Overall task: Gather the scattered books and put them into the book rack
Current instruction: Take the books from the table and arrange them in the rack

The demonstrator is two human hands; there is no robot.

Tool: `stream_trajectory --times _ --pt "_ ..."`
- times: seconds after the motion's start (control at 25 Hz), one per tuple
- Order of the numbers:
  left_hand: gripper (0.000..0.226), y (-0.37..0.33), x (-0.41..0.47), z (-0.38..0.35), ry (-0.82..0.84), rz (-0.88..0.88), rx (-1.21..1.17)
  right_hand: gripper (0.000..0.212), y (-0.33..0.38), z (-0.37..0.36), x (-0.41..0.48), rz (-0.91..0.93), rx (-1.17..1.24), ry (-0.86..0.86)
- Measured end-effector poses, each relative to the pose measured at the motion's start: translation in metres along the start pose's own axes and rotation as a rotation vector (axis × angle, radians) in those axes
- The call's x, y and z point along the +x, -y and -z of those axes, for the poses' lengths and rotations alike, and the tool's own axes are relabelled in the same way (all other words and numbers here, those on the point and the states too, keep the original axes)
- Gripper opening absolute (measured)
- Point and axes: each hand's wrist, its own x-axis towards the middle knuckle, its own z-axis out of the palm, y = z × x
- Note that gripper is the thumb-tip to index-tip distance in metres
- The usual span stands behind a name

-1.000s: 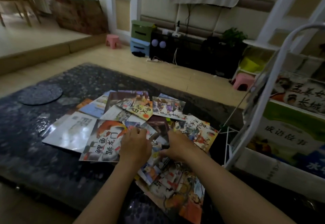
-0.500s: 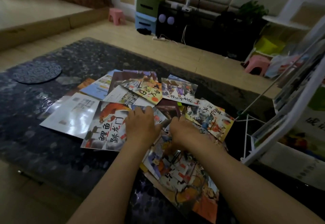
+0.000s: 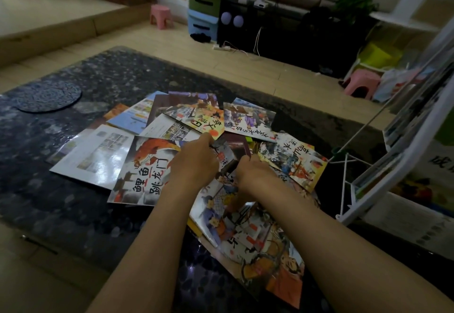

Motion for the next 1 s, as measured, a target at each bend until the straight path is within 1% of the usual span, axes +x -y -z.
stream_trajectory --times 0.08,0.16,0.28,0.32,0.36,0.44,0.52,0.6,0.68,0.76,0.84,0.88,1.0 --pt "0.035 -0.003 0.000 0.002 0.004 -0.018 -0.028 0.093 -0.002 -0.001 -0.001 -0.010 0.020 -0.023" --pt "0.031 -0.004 0.000 0.004 0.004 -0.027 -0.061 0.090 -0.003 -0.001 -0.003 -0.015 0.031 -0.019" --pt "0.029 0.000 0.004 0.008 0.013 -0.028 -0.089 0.101 -0.006 0.009 -0.012 0.022 0.051 0.045" --pt "0.028 0.001 0.004 0.009 0.016 -0.038 -0.097 0.095 -0.007 0.015 -0.015 0.053 0.081 0.034" --pt "0.028 0.002 0.005 0.011 0.021 -0.062 -0.108 0.084 -0.009 0.019 -0.017 0.103 0.136 -0.007" --pt "0.027 0.001 0.005 0.013 0.047 -0.133 -0.134 0.063 -0.012 0.025 -0.018 0.224 0.304 -0.103" --pt "0.026 0.001 0.005 0.015 0.080 -0.165 -0.142 0.047 -0.015 0.025 -0.018 0.283 0.432 -0.181" --pt "0.027 0.006 0.006 0.018 0.121 -0.123 -0.130 0.039 -0.023 0.019 -0.019 0.255 0.487 -0.246" --pt "0.034 0.012 0.006 0.022 0.175 -0.060 -0.113 0.037 -0.034 0.010 -0.024 0.176 0.507 -0.283" --pt "0.038 0.014 0.005 0.024 0.229 -0.048 -0.089 0.040 -0.046 0.002 -0.031 0.094 0.509 -0.312" --pt "0.038 0.010 0.005 0.023 0.272 -0.092 -0.086 0.049 -0.051 0.000 -0.039 0.057 0.555 -0.318" --pt "0.037 0.007 0.005 0.023 0.282 -0.119 -0.082 0.059 -0.052 0.001 -0.043 0.066 0.582 -0.321" --pt "0.036 0.001 0.004 0.026 0.239 -0.148 -0.084 0.104 -0.050 0.006 -0.054 0.162 0.559 -0.318"
